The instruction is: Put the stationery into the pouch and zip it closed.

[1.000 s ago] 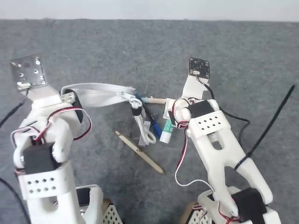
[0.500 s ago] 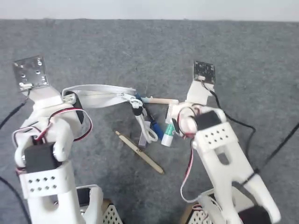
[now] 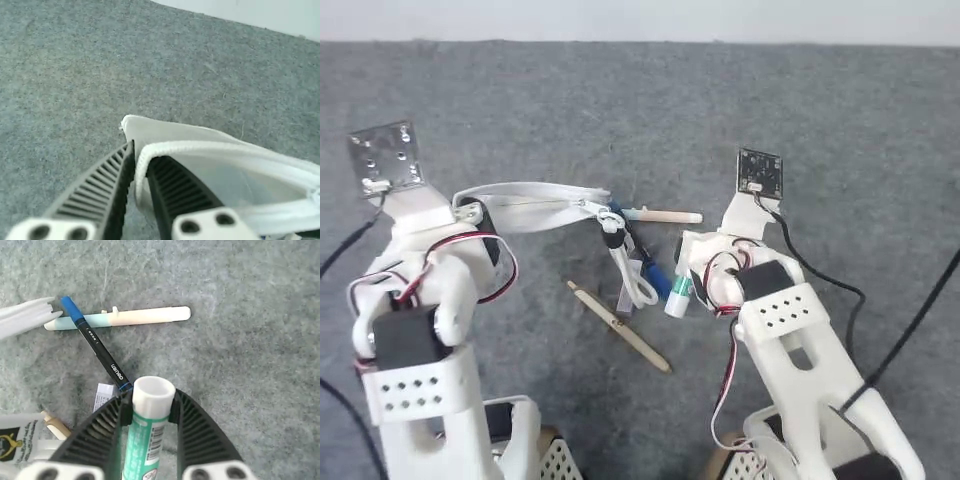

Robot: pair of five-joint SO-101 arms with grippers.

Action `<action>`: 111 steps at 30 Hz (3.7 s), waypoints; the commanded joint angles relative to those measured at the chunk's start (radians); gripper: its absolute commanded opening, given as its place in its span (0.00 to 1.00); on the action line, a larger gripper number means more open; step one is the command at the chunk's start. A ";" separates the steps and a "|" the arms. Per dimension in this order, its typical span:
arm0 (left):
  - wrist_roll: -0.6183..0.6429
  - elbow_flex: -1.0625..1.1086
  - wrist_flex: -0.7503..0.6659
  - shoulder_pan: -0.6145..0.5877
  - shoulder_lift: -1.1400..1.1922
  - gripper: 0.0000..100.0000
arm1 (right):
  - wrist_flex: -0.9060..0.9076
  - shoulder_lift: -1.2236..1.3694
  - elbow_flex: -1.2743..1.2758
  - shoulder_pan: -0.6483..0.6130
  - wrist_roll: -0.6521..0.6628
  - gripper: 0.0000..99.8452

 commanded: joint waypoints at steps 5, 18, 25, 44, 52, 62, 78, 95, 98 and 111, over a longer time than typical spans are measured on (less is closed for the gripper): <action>0.014 0.044 -0.094 0.008 0.008 0.01 | -0.015 -0.064 -0.014 0.025 -0.006 0.01; 0.011 0.013 -0.069 0.000 0.005 0.01 | -0.036 -0.182 -0.015 0.010 -0.006 0.01; 0.012 0.012 -0.074 0.000 0.006 0.01 | -0.044 -0.415 -0.003 -0.036 -0.005 0.01; 0.009 0.016 -0.071 -0.043 0.005 0.01 | -0.249 -0.618 -0.229 -0.320 0.509 0.01; 0.009 0.019 -0.072 -0.060 -0.002 0.01 | -0.506 -0.518 -0.230 -0.453 0.635 0.01; 0.011 0.019 -0.075 -0.078 -0.002 0.01 | -0.846 -0.302 -0.149 -0.466 0.637 0.01; 0.012 0.021 -0.075 -0.075 -0.002 0.01 | -1.463 -0.051 0.100 -0.532 0.640 0.01; 0.012 0.021 -0.072 -0.078 -0.002 0.01 | -1.860 0.329 0.101 -0.499 0.804 0.01; 0.012 0.021 -0.072 -0.081 -0.002 0.01 | -1.896 0.412 0.101 -0.501 0.847 0.01; 0.012 0.021 -0.071 -0.083 -0.002 0.01 | -1.989 0.542 0.101 -0.504 0.959 0.03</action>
